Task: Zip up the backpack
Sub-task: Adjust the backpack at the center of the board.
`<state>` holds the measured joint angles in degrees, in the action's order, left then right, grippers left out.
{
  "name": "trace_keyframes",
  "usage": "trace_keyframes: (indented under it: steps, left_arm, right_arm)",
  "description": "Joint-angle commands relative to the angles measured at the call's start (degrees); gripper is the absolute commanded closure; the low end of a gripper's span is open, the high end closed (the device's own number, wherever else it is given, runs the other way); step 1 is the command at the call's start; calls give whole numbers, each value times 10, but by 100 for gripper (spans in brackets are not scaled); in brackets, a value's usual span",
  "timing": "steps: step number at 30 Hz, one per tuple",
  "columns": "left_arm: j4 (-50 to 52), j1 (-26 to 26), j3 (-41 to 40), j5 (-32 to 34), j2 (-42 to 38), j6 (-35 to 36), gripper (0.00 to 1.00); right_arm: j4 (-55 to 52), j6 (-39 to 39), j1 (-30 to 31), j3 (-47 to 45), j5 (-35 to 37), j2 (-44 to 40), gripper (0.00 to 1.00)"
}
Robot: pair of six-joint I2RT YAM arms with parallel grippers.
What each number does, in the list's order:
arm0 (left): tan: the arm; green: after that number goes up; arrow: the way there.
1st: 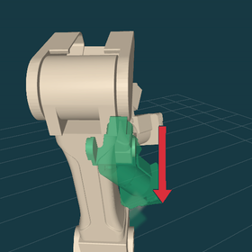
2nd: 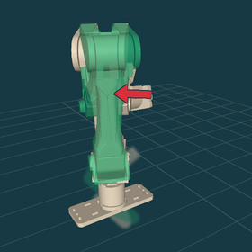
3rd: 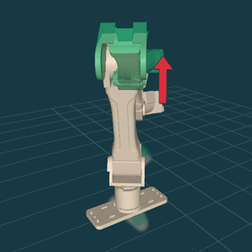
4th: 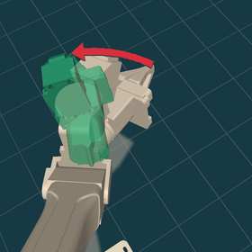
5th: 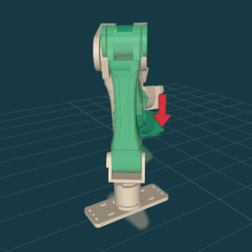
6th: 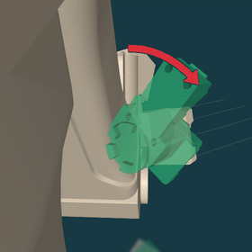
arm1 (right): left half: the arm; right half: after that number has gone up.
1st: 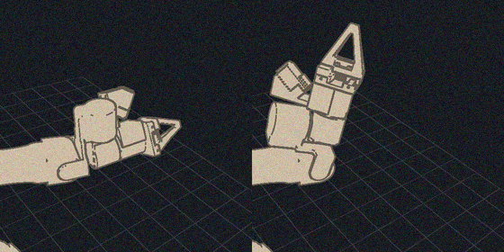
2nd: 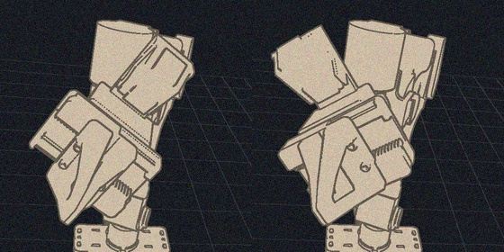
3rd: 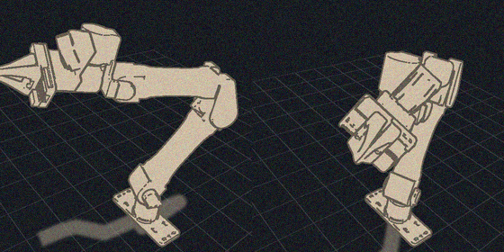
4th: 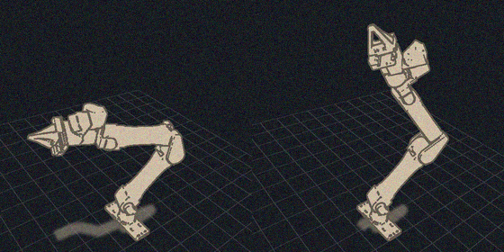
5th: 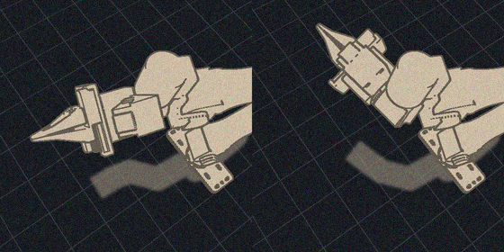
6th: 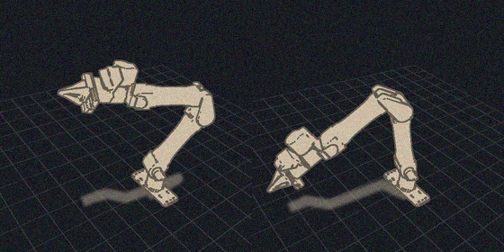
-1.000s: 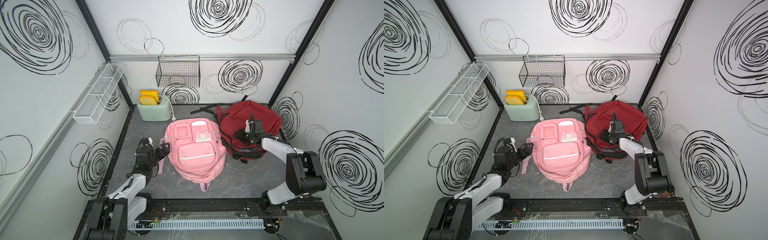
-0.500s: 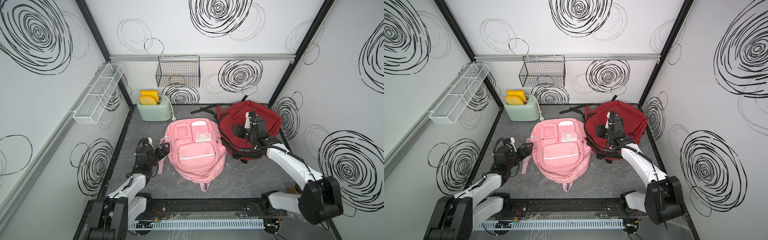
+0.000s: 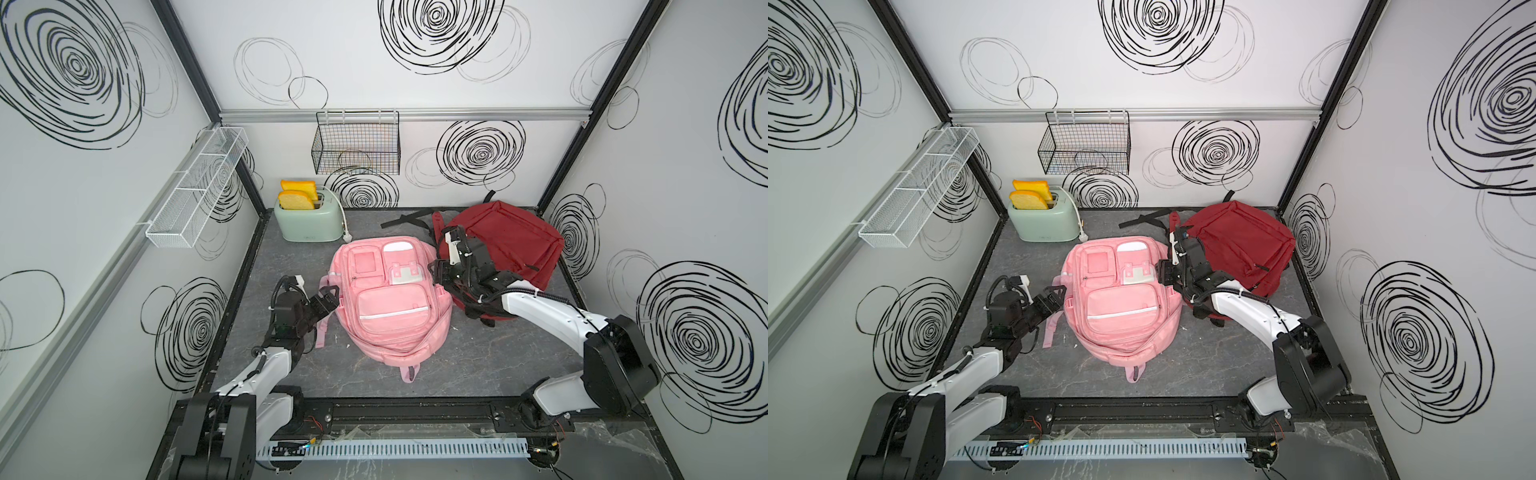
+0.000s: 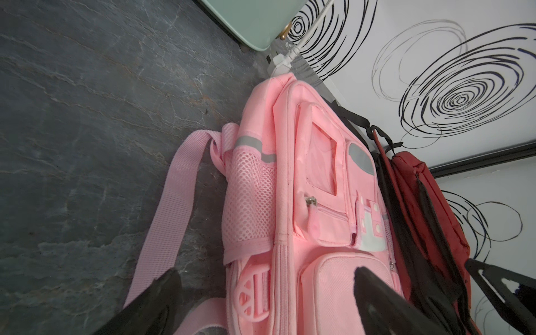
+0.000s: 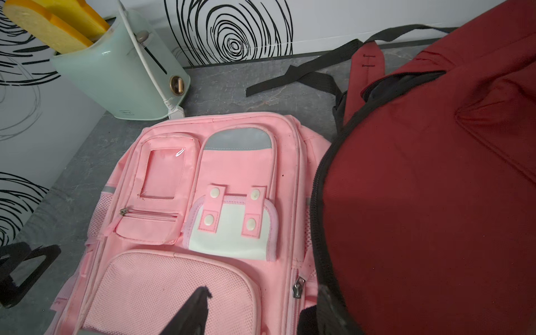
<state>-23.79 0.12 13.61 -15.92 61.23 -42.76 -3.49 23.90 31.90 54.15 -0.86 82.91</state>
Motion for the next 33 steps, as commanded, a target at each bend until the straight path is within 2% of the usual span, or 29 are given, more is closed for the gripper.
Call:
trace_keyframes:
  steps: [1, 9, 16, 33]
  left_arm:
    - [-3, 7, 13, 15, 4, 8, 4]
    - [-21, 1, 12, 1, 20, 0, 4]
    - [-48, -13, 11, -3, 55, -8, 5]
    - [-154, -51, 16, -31, 154, -29, 6]
  right_arm:
    - [-6, -5, 0, 13, 2, 1, 37]
    - [21, -2, -2, -7, -36, 27, 37]
    - [48, 7, 1, -4, -107, 58, 37]
    - [85, 11, 11, -20, -122, 151, 39]
